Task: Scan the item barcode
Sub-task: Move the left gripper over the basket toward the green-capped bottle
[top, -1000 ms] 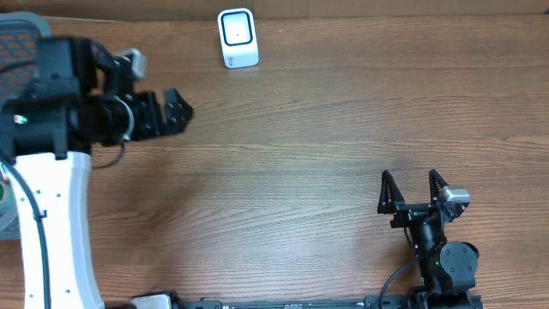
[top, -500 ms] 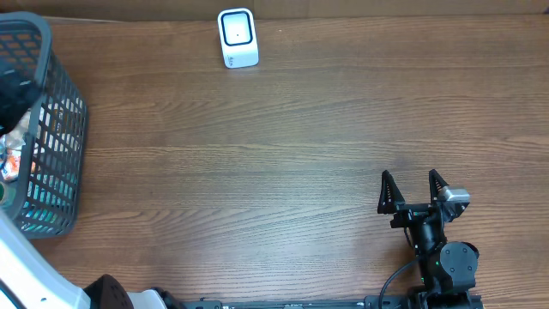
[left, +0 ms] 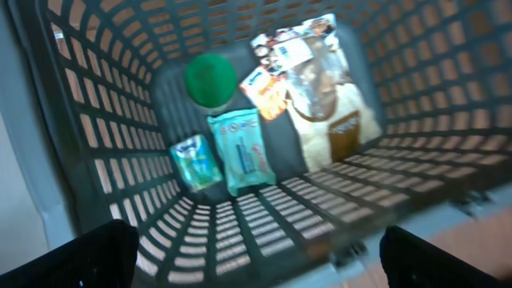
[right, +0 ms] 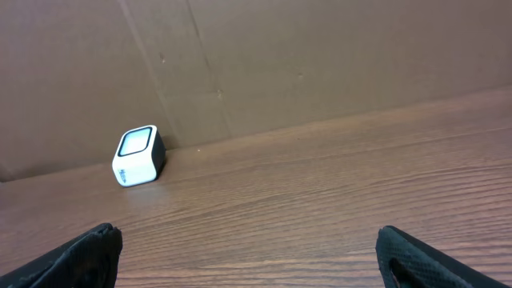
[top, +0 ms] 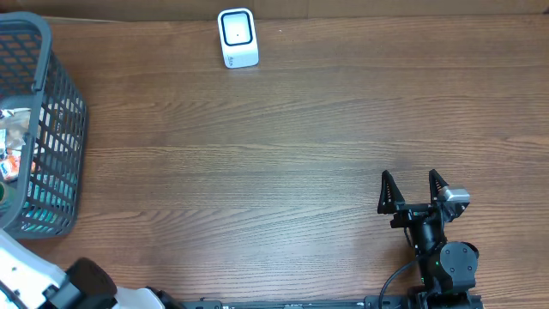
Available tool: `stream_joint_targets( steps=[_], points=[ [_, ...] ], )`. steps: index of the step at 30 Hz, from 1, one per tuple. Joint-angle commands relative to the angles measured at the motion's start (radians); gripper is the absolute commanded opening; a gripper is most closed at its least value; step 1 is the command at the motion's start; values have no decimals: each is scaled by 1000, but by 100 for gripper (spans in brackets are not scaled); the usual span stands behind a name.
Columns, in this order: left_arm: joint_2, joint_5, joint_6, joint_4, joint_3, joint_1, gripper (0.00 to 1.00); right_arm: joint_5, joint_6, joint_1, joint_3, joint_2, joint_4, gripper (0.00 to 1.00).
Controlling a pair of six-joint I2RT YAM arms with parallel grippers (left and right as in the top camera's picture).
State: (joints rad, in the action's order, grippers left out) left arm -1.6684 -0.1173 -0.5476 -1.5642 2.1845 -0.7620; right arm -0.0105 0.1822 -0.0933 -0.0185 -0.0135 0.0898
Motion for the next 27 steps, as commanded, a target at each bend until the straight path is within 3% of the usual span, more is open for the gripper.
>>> stream_joint_targets(
  steps=[1,5,9,17,27],
  points=[
    [-56,-51,30,-1,-5,-6,100,-3,-8,-3,10,11,-6,100],
    [-125,-51,72,-3,-5,-6,99,-3,-8,-3,10,11,-6,100],
    [-186,-60,92,-6,-6,-12,92,-3,-8,-3,10,11,-6,100],
    [-241,-72,217,59,-21,-86,93,-3,-8,-3,10,11,-6,100],
    [-241,-39,283,212,-129,-117,95,-3,-8,-3,10,11,-6,100]
  ],
)
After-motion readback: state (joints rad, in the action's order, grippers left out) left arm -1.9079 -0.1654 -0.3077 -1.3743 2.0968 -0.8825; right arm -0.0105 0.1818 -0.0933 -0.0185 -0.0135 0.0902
